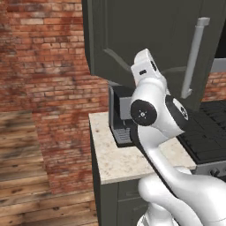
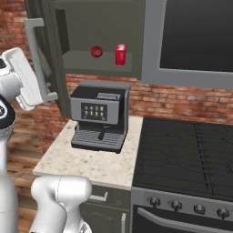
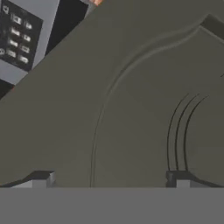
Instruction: Pick the pear, boxed food from the counter and place them in the cabinet. Then close the cabinet.
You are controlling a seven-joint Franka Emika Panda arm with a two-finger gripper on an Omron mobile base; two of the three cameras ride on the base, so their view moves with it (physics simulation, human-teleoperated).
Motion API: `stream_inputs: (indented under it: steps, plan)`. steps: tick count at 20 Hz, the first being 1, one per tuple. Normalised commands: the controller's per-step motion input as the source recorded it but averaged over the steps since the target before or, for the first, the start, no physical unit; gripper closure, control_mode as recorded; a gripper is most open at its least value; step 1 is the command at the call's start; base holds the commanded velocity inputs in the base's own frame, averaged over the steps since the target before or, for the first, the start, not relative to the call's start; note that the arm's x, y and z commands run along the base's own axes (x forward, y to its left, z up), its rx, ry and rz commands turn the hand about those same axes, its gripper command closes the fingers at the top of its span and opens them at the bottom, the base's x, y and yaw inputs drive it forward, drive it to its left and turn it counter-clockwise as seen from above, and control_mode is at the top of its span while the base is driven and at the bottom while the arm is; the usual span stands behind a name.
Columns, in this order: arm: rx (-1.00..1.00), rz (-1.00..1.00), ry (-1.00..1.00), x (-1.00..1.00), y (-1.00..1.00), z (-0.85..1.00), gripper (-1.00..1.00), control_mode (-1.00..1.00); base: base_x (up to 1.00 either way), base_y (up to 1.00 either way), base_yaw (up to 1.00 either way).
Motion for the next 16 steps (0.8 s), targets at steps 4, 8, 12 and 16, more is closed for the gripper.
stream_inputs:
  steps: [4,8,12,16]
  plan:
    - [0.00,0.19,0.02,0.98,-1.00,0.08,-1.00,-1.00,0.00,0.00,0.00]
    - [0.00,0.28,0.02,0.98,-0.97,0.00,-1.00,-1.00,0.00,0.00,0.00]
    - [0.00,0.37,0.07,0.97,-0.80,0.00,-1.00,-1.00,0.00,0.00,0.00]
    - [0.00,0.38,0.13,1.00,-0.71,0.00,-1.00,-1.00,0.00,0.00,0.00]
